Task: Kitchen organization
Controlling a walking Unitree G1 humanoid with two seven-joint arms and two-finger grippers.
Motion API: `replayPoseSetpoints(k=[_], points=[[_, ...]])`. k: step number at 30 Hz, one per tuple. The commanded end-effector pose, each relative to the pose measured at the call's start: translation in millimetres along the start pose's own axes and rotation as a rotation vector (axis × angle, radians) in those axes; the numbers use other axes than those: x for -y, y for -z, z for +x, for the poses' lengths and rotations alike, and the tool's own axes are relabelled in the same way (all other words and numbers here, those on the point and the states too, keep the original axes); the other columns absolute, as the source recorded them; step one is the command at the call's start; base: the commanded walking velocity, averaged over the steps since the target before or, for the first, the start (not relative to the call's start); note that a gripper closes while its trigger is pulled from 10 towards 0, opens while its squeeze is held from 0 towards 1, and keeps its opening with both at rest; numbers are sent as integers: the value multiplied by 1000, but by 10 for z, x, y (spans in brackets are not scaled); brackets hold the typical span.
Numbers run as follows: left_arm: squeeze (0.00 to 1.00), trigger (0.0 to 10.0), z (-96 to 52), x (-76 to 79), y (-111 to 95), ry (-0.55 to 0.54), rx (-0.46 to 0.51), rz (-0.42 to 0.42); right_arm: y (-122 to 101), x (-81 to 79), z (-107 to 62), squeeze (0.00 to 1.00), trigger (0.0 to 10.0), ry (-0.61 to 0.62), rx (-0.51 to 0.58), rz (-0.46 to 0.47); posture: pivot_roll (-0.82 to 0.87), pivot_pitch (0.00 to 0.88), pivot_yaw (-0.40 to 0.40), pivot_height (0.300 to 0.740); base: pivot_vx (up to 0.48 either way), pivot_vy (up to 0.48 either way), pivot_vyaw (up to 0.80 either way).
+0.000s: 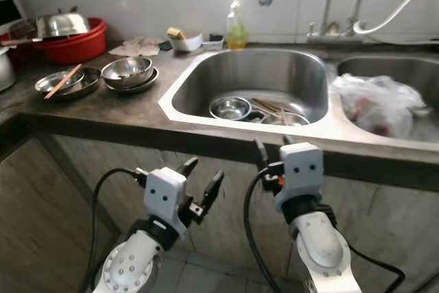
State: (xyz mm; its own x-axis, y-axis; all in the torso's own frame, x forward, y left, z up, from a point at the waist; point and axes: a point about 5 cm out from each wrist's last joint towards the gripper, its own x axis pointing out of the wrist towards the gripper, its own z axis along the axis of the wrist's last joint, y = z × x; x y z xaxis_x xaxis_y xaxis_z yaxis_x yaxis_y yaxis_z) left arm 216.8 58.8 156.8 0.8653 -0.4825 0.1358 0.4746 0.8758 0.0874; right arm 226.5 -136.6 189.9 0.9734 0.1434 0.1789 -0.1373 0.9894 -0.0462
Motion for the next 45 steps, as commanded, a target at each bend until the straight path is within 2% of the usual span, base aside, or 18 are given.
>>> replayPoseSetpoints(k=[1,19,28,39,45], points=[[0,10000,-26,-58,26,-20,-15,15,12,-55,12,0,10000,-15,-6,10,69,55,30,740,-304,0,0],[0,10000,-35,-49,27,-21,-21,10,128,-139,-102,0,10000,-12,-56,20,71,57,30,740,-302,0,0],[0,10000,-55,-26,45,-29,-35,-22,146,-180,-141,0,10000,-22,-67,20,70,46,25,740,0,0,0],[0,10000,-37,-27,28,-28,-23,-4,124,-163,-95,0,10000,-42,-46,-15,68,35,24,740,0,0,800],[0,10000,-30,-28,28,-20,-21,15,109,-145,-59,0,10000,-41,-33,-27,66,35,25,740,306,0,800]])
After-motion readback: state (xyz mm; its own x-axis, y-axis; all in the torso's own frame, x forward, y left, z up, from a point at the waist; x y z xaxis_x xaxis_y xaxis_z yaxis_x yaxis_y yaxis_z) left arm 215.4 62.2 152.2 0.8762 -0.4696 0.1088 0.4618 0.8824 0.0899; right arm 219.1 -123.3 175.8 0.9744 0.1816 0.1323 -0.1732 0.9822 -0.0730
